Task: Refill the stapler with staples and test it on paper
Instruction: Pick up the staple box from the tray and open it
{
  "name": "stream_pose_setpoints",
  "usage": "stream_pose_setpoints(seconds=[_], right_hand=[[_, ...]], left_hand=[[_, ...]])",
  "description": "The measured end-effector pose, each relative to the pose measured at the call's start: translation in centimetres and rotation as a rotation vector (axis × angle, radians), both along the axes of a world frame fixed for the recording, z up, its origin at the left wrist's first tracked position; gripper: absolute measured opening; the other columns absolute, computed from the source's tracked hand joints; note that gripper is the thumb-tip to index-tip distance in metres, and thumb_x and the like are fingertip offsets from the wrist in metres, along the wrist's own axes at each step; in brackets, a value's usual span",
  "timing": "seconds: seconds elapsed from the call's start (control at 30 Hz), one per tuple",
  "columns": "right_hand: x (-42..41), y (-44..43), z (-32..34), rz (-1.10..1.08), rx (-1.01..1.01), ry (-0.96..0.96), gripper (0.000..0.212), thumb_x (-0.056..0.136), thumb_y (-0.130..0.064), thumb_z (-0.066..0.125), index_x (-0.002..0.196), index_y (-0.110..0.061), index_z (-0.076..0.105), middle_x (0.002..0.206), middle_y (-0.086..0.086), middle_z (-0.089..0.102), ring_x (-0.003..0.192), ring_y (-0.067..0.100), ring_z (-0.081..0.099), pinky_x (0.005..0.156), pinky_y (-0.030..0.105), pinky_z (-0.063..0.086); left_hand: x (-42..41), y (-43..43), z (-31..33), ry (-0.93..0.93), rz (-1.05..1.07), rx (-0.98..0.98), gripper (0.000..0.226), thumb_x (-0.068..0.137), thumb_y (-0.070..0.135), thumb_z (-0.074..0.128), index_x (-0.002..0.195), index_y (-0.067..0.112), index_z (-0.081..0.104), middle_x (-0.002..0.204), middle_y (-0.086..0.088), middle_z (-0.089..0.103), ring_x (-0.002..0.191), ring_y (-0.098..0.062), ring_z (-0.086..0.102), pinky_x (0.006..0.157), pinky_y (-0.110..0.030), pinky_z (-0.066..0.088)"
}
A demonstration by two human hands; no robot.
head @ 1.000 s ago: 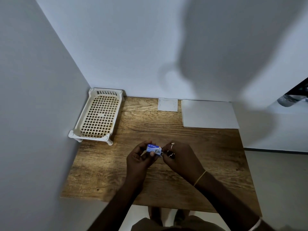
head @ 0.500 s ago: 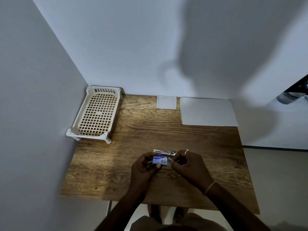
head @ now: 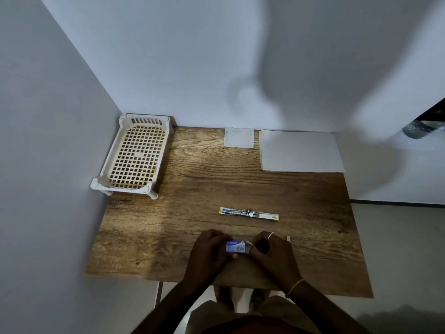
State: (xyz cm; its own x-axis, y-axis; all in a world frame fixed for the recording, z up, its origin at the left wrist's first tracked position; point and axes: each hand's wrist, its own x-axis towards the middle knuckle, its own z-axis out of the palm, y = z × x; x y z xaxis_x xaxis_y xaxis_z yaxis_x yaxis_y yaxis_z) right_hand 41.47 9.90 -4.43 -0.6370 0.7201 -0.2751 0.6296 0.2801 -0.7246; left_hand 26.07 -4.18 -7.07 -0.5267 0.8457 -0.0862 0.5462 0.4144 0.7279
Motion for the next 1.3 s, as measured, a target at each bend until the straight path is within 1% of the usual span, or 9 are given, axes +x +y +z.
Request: stream_pose_setpoints(seconds=[0.13, 0.3, 0.5, 0.6, 0.7, 0.83, 1.07, 1.2, 1.3], right_hand=[[1.9, 0.3, -0.3, -0.011, 0.086, -0.072, 0.016, 0.082, -0.032, 0.078, 0.077, -0.031, 0.064, 0.07, -0.013, 0.062, 0.074, -0.001, 0.061, 0.059, 0.008, 0.043], [4.2, 1.2, -0.5, -0.003, 0.175, -0.165, 0.011, 0.085, -0.032, 0.077, 0.088, -0.028, 0.067, 0.076, -0.018, 0.055, 0.07, -0.009, 0.051, 0.061, 0.006, 0.034], [5.9, 2.3, -1.0, -0.02, 0.23, -0.221, 0.013, 0.085, -0.029, 0.077, 0.091, -0.019, 0.07, 0.08, -0.009, 0.06, 0.075, 0.006, 0.057, 0.064, 0.009, 0.031], [6.3, 2.5, -1.3, -0.028, 0.255, -0.239, 0.014, 0.086, -0.03, 0.076, 0.091, -0.018, 0.071, 0.082, -0.004, 0.064, 0.074, 0.007, 0.056, 0.065, 0.016, 0.036], [6.6, 2.8, -1.4, -0.032, 0.271, -0.251, 0.015, 0.087, -0.03, 0.075, 0.095, -0.018, 0.071, 0.087, -0.003, 0.067, 0.076, 0.005, 0.053, 0.067, 0.015, 0.034], [6.7, 3.3, -1.2, -0.014, 0.265, -0.278, 0.014, 0.089, -0.028, 0.072, 0.097, -0.017, 0.071, 0.091, -0.001, 0.067, 0.082, 0.01, 0.06, 0.068, 0.017, 0.034], [7.2, 2.9, 0.1, -0.024, 0.325, -0.279, 0.013, 0.087, -0.027, 0.074, 0.098, -0.021, 0.071, 0.094, -0.003, 0.064, 0.078, 0.004, 0.052, 0.067, 0.017, 0.041], [5.3, 3.0, 1.4, 0.016, 0.414, -0.213, 0.014, 0.084, -0.026, 0.076, 0.096, -0.025, 0.071, 0.088, -0.007, 0.062, 0.075, 0.004, 0.052, 0.063, 0.016, 0.041], [3.9, 3.5, 1.7, 0.019, 0.393, -0.283, 0.008, 0.087, -0.036, 0.069, 0.094, -0.033, 0.066, 0.087, -0.014, 0.057, 0.073, 0.001, 0.05, 0.06, 0.014, 0.037]], left_hand=[[1.7, 1.3, -0.5, 0.055, -0.071, -0.018, 0.042, 0.075, 0.043, 0.081, 0.114, 0.028, 0.074, 0.106, 0.011, 0.062, 0.101, -0.006, 0.054, 0.085, -0.018, 0.037], [3.7, 3.7, -0.8, 0.08, -0.121, -0.06, 0.045, 0.077, 0.049, 0.073, 0.118, 0.03, 0.072, 0.112, 0.01, 0.064, 0.104, -0.011, 0.056, 0.087, -0.033, 0.046], [5.5, 5.4, -0.8, 0.134, -0.188, -0.101, 0.043, 0.081, 0.044, 0.076, 0.121, 0.029, 0.071, 0.117, 0.01, 0.065, 0.109, -0.015, 0.056, 0.091, -0.034, 0.036], [5.9, 5.8, -0.9, 0.131, -0.21, -0.098, 0.042, 0.084, 0.041, 0.073, 0.124, 0.029, 0.069, 0.121, 0.009, 0.063, 0.112, -0.015, 0.053, 0.094, -0.036, 0.036], [6.1, 6.3, -0.9, 0.118, -0.219, -0.094, 0.041, 0.084, 0.041, 0.072, 0.124, 0.029, 0.068, 0.12, 0.009, 0.062, 0.112, -0.016, 0.052, 0.095, -0.037, 0.039], [6.4, 6.6, -1.1, 0.142, -0.218, -0.096, 0.042, 0.084, 0.046, 0.067, 0.124, 0.032, 0.067, 0.117, 0.011, 0.059, 0.11, -0.013, 0.05, 0.091, -0.034, 0.032], [6.0, 6.3, -1.0, 0.148, -0.253, -0.078, 0.059, 0.081, 0.054, 0.067, 0.136, 0.034, 0.059, 0.123, 0.009, 0.057, 0.114, -0.013, 0.048, 0.092, -0.034, 0.032], [4.4, 6.2, -0.1, 0.059, -0.166, 0.085, 0.04, 0.084, 0.031, 0.072, 0.123, 0.026, 0.068, 0.112, 0.007, 0.062, 0.102, -0.008, 0.056, 0.083, -0.022, 0.043], [3.1, 6.5, 0.5, 0.014, -0.204, 0.046, 0.038, 0.086, 0.027, 0.068, 0.124, 0.026, 0.067, 0.114, 0.009, 0.06, 0.101, -0.005, 0.058, 0.079, -0.014, 0.042]])
